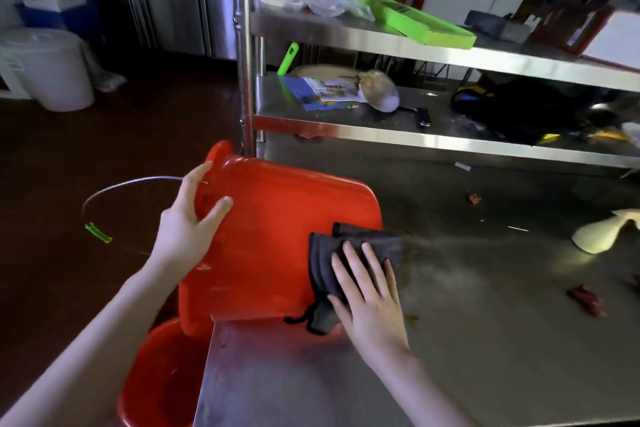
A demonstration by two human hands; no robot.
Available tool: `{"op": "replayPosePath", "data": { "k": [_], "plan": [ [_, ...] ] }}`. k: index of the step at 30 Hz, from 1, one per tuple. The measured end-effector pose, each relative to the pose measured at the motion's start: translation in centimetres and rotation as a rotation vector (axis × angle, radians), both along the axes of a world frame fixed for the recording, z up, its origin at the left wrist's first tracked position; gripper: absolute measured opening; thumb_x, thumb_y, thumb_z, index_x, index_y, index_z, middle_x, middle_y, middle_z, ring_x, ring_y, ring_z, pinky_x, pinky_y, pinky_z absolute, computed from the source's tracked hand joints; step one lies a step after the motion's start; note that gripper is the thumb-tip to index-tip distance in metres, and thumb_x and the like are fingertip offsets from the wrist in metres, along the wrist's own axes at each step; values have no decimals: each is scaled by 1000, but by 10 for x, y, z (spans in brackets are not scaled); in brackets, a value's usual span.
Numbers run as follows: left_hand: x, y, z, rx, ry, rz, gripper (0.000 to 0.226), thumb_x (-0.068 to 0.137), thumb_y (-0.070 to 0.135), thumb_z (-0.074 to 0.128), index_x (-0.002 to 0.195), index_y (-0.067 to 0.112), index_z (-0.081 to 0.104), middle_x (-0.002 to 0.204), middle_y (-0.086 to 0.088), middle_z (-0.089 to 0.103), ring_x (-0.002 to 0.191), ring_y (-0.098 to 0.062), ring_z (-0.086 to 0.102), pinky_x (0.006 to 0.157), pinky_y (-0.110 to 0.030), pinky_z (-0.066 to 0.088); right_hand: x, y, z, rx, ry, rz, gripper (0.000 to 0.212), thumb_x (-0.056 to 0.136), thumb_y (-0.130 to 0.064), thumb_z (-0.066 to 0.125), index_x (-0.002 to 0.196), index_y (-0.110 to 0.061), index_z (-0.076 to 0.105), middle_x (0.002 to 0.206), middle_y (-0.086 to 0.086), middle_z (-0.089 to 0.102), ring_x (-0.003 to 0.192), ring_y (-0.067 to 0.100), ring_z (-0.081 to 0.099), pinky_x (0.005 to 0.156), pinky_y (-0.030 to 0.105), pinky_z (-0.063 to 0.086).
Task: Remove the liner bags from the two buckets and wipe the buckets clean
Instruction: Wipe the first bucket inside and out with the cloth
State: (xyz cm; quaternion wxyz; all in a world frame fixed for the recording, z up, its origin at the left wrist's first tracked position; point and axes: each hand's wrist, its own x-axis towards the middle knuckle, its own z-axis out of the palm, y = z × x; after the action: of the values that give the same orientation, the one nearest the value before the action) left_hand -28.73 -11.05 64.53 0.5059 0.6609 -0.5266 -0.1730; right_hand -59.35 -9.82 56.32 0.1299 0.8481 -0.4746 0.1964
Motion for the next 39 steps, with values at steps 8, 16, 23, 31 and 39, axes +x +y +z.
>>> {"op": "replayPosePath", "data": {
  "k": [8, 16, 23, 31, 39],
  "plan": [
    [9, -11, 25, -8, -74, 68, 84, 73, 36, 83, 141, 45, 35, 125, 8, 59, 98, 1, 54, 73, -5, 36, -53, 33, -37, 296, 329, 71, 73, 74, -48, 73, 140, -28, 50, 155, -3, 30, 130, 18, 52, 111, 48, 35],
    [35, 14, 70, -62, -274, 12, 90, 68, 36, 86, 136, 62, 33, 106, 17, 60, 68, 4, 61, 46, 2, 39, -1, 3, 41, 323, -122, 184, 51, 95, -36, 52, 145, -27, 42, 155, -11, 32, 136, 14, 40, 117, 37, 28],
    [33, 45, 80, -142, -750, -86, 92, 65, 42, 86, 144, 44, 39, 121, 6, 67, 101, -13, 66, 82, -16, 47, 73, -32, 139, 367, -559, 325, 47, 98, -39, 48, 144, -32, 38, 144, -14, 41, 129, 5, 43, 106, 28, 40],
    [14, 85, 50, -230, -1196, -260, 70, 75, 36, 82, 138, 24, 55, 86, 0, 66, 60, -17, 65, 46, -28, 54, 138, -52, 163, 574, -581, 133, 67, 94, -60, 40, 150, -26, 27, 155, 4, 28, 135, 26, 42, 107, 41, 40],
    [1, 119, 26, -66, -1075, -95, 75, 84, 38, 72, 148, 30, 33, 90, -2, 58, 74, -20, 61, 68, -31, 54, 149, -63, 135, 675, -590, 42, 66, 92, -39, 56, 149, -29, 27, 157, 7, 20, 128, 29, 49, 92, 38, 50]
  ]
}}
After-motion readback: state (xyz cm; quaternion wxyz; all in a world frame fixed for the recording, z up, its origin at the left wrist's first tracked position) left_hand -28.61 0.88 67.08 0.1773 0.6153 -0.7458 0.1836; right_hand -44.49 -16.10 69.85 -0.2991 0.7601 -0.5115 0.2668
